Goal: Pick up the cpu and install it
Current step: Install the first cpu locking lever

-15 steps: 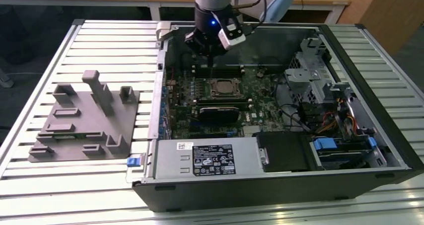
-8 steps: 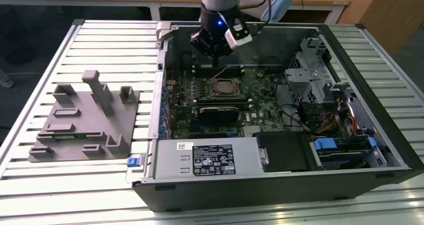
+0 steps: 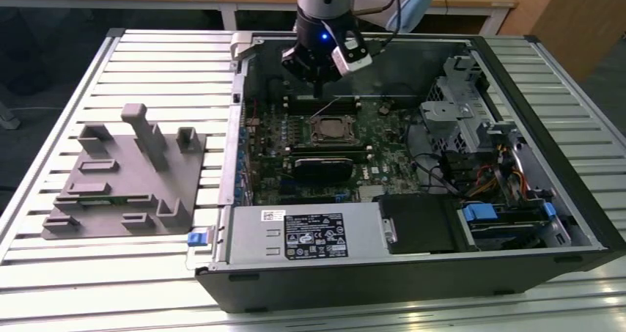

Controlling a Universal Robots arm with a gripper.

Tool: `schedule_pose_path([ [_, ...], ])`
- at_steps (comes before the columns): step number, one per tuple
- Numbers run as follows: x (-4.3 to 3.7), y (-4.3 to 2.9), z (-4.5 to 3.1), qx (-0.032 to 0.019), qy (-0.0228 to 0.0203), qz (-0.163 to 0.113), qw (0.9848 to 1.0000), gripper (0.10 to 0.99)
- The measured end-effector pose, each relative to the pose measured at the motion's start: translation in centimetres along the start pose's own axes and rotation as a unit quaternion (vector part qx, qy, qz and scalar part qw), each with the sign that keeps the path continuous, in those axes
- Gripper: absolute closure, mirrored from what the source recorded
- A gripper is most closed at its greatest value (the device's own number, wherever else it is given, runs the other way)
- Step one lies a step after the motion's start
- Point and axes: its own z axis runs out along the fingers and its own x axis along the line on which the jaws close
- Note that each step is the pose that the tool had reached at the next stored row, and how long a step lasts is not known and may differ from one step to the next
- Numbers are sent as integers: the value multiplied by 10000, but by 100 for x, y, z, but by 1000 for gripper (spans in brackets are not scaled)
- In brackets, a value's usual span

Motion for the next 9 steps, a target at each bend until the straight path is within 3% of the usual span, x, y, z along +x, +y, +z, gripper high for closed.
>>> schedule_pose_path([
  [9, -104, -7, 68, 0, 0, 0, 10000, 980],
])
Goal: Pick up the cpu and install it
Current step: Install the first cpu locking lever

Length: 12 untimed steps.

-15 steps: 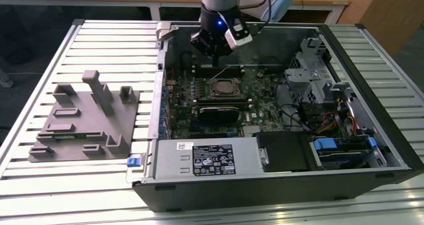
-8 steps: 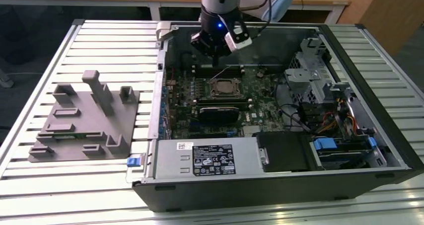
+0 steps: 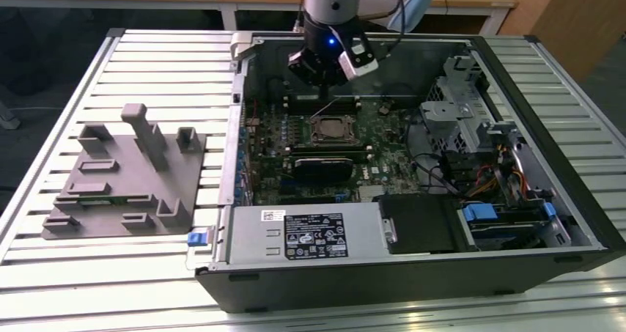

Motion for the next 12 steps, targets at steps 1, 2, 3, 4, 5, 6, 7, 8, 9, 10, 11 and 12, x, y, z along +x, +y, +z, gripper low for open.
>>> schedule_pose_path([
  [1, -6, -1, 6, 0, 0, 0, 10000, 980],
  [2, -13, -1, 12, 0, 0, 0, 10000, 980],
  [3, -23, -2, 18, 1, 0, 0, 10000, 980],
  [4, -42, -2, 23, 1, 1, 0, 10000, 980],
  [5, -59, -1, 28, 1, 0, -1, 10000, 980],
  [6, -69, -1, 32, 0, 1, -1, 10000, 980],
  [7, -76, 0, 34, 0, 1, -1, 10000, 980],
  [8, -84, 1, 35, 1, 1, -1, 10000, 980],
  [9, -92, 2, 37, 1, 1, -2, 10000, 980],
  [10, -99, 2, 38, 0, 0, -2, 10000, 980],
  [11, -107, 2, 40, 0, 0, -3, 10000, 980],
  [12, -117, 3, 42, 0, 1, -4, 10000, 980],
])
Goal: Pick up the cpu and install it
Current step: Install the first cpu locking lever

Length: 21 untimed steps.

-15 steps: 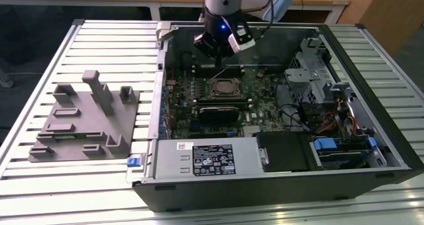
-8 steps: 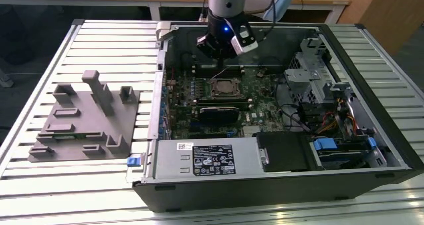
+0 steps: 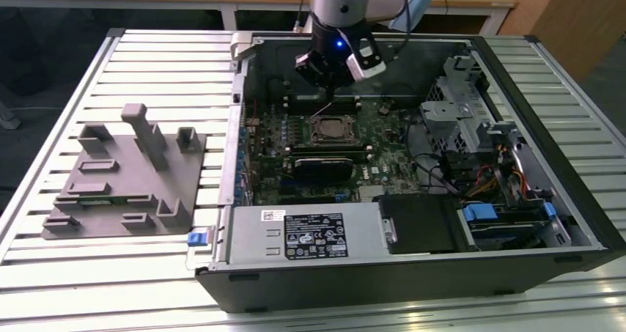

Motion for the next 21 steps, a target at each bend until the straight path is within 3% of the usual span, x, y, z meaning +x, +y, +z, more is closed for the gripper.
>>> schedule_pose_path([
  [6, -39, 6, 11, 0, 1, -12, 10000, 980],
  [12, -38, 26, 30, -2, 24, -205, 9998, 980],
  [21, -44, 52, 72, -3, 25, -214, 9998, 980],
])
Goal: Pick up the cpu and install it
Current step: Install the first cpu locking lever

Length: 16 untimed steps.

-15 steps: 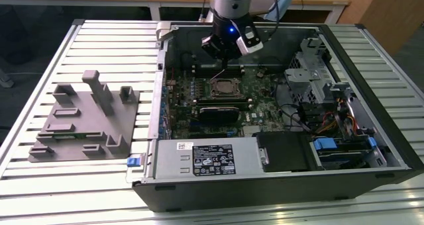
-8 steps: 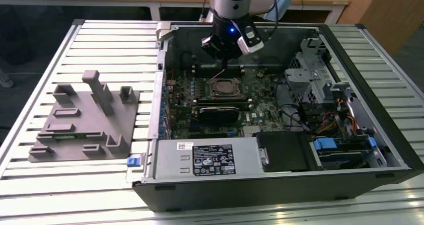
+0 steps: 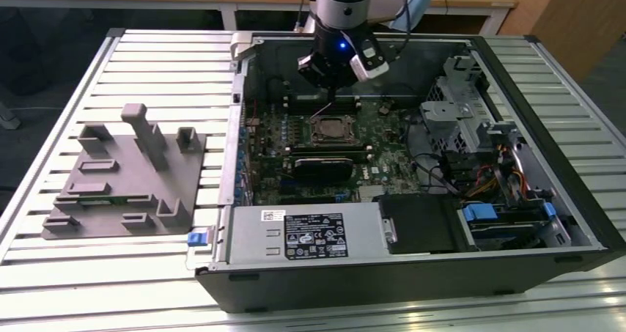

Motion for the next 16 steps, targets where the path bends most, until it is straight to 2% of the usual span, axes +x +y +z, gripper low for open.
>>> schedule_pose_path([
  [16, -112, -6, 119, 0, 2, 0, 10000, 980],
])
